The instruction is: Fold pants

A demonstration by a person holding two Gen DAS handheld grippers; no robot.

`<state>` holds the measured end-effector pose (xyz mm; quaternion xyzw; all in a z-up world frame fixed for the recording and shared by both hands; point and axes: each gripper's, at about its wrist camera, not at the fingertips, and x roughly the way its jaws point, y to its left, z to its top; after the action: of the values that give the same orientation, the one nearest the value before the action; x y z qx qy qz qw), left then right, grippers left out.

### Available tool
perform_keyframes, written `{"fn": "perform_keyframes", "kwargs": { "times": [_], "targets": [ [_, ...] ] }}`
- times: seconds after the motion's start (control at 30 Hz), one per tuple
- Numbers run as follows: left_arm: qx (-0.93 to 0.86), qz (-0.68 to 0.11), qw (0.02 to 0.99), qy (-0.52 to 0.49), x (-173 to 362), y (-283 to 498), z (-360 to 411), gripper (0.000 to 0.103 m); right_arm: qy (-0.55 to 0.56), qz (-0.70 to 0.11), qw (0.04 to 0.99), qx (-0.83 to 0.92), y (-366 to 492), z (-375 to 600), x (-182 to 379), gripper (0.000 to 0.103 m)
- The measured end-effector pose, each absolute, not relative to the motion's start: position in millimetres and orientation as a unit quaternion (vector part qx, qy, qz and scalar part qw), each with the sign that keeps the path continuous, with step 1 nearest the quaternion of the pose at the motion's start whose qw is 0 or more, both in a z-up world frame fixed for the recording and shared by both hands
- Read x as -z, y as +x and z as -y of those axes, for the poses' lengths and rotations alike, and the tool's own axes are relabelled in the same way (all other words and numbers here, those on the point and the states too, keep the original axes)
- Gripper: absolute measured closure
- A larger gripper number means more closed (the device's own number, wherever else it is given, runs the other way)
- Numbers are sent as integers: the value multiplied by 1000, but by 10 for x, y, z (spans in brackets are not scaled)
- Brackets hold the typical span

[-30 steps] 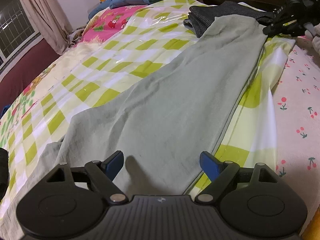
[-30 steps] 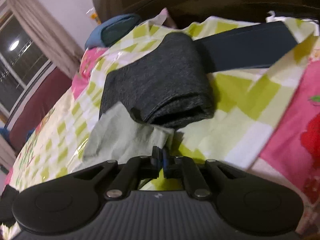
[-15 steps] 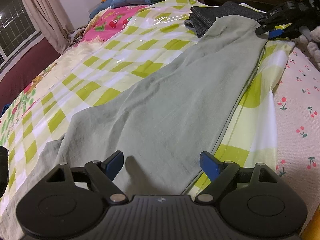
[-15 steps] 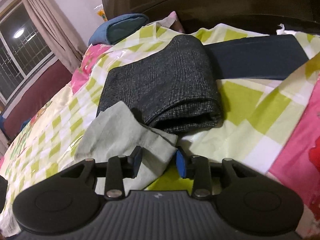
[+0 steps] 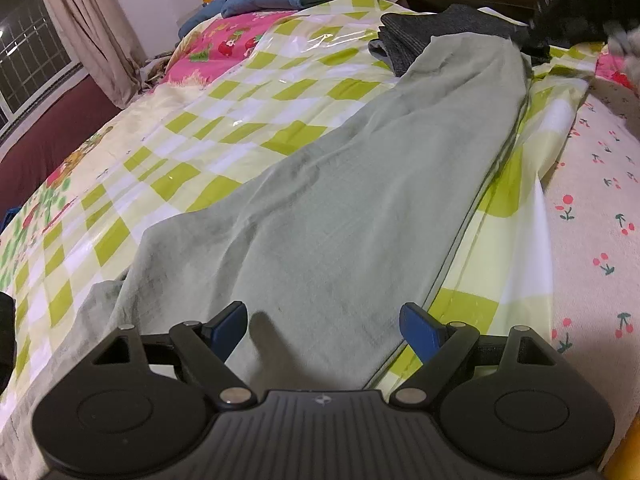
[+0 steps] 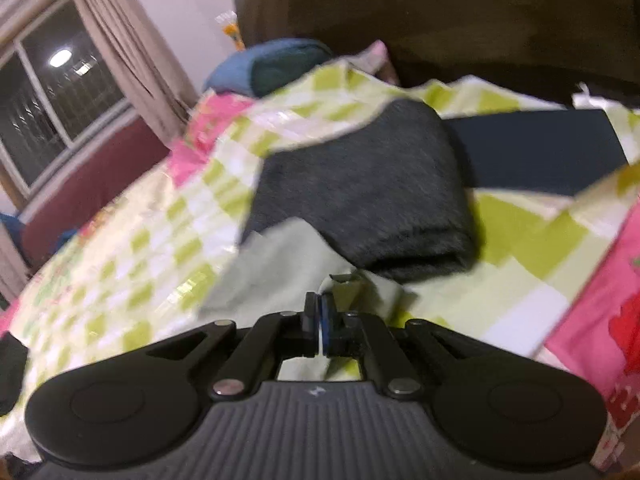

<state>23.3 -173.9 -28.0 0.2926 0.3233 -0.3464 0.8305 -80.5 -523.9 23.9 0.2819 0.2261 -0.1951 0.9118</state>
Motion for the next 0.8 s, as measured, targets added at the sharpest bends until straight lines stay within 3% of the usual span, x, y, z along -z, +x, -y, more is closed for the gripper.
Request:
{"fn": "perform_keyframes", "kwargs": {
  "times": [0.1, 0.27, 0.53, 0.8],
  "targets": [
    [346, -320, 831, 295, 287, 216, 1742, 7, 261, -204, 921, 207, -815, 5295, -302, 100],
    [347, -325, 831, 290, 271, 220, 1740, 7, 268, -266, 895, 238, -688, 5462, 132, 101],
    [352, -326, 826, 296, 279, 203, 1755, 7, 278, -254, 894, 242, -815, 5445, 190, 95],
    [352, -325, 827, 296, 284, 199, 1756, 7, 272, -233, 893, 273, -871, 5423, 216, 96]
  ]
}}
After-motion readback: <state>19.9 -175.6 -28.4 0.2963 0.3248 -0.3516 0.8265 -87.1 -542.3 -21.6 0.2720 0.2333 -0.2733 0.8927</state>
